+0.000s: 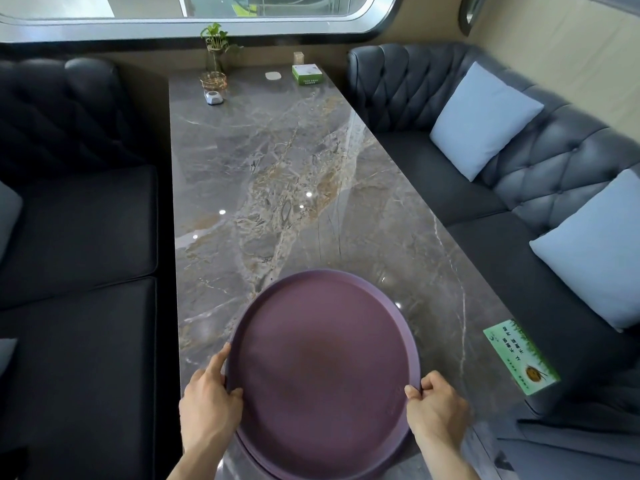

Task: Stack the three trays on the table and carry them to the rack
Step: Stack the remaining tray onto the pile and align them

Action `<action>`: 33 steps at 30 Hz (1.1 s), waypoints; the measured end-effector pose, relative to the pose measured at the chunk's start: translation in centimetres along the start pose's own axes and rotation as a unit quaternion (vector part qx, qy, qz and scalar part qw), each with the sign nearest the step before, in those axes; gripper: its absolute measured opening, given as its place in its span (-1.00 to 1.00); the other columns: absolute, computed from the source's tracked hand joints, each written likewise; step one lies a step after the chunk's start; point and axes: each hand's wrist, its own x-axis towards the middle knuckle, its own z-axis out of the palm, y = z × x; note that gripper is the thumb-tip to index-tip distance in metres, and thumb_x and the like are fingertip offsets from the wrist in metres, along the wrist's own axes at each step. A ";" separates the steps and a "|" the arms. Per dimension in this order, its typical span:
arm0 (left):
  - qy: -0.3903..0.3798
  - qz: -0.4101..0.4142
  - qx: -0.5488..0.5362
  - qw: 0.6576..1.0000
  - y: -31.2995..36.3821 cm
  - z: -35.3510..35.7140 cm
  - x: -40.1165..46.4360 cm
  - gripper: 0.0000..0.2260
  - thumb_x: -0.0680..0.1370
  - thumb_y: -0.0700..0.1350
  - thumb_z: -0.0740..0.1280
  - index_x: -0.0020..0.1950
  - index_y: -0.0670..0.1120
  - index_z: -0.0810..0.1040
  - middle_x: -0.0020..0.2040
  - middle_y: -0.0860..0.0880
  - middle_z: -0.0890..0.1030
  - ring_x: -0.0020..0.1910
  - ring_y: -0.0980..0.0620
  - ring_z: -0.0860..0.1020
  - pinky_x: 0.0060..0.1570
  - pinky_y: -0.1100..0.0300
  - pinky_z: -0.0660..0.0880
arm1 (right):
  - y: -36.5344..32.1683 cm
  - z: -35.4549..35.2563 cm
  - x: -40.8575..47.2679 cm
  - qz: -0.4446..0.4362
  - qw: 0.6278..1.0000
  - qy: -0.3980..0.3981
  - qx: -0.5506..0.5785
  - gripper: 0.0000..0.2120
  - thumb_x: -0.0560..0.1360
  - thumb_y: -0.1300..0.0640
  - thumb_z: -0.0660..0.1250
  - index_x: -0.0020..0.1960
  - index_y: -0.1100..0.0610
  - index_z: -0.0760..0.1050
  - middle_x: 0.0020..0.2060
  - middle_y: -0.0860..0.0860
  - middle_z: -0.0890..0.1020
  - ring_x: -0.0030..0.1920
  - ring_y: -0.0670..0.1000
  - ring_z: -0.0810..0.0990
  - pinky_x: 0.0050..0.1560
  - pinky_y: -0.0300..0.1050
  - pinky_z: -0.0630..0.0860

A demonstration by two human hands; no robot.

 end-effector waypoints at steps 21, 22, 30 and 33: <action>-0.010 -0.006 0.040 0.999 0.7 0.1 -0.2 -0.34 0.39 -0.23 0.41 0.46 0.12 0.39 0.14 -0.04 0.44 -0.17 -0.16 0.54 -0.12 0.05 0.45 | 0.0 -0.2 0.0 0.021 0.999 -0.019 0.020 -0.78 0.40 0.17 0.51 -0.29 0.13 0.48 -0.42 0.07 0.62 -0.30 0.17 0.56 -0.23 -0.03 0.54; -0.012 -0.008 0.041 0.999 0.6 0.1 0.0 -0.37 0.39 -0.22 0.39 0.43 0.14 0.39 0.16 -0.04 0.47 -0.12 -0.17 0.56 -0.13 0.05 0.44 | 0.0 -0.2 0.1 0.020 0.999 -0.024 0.016 -0.82 0.40 0.15 0.51 -0.25 0.12 0.52 -0.38 0.09 0.64 -0.27 0.17 0.57 -0.19 -0.02 0.54; 0.040 0.049 0.035 0.997 2.6 -0.2 4.3 -0.56 0.52 -0.11 0.35 0.40 0.12 0.46 0.16 -0.03 0.61 0.11 -0.15 0.60 0.02 -0.01 0.48 | -1.7 -0.7 1.7 -0.098 0.994 0.015 -0.054 -0.68 0.53 0.08 0.35 0.27 0.06 0.57 0.08 0.03 0.62 0.06 0.16 0.60 -0.15 -0.08 0.41; 0.058 0.072 0.066 0.994 2.9 0.3 5.1 -0.65 0.50 -0.19 0.34 0.26 0.07 0.59 0.05 -0.05 0.64 0.03 -0.17 0.61 -0.07 -0.01 0.49 | -1.7 -0.5 3.0 -0.120 0.990 0.024 -0.077 -0.82 0.49 0.13 0.39 0.08 0.09 0.65 -0.06 0.07 0.62 -0.06 0.17 0.60 -0.18 -0.01 0.53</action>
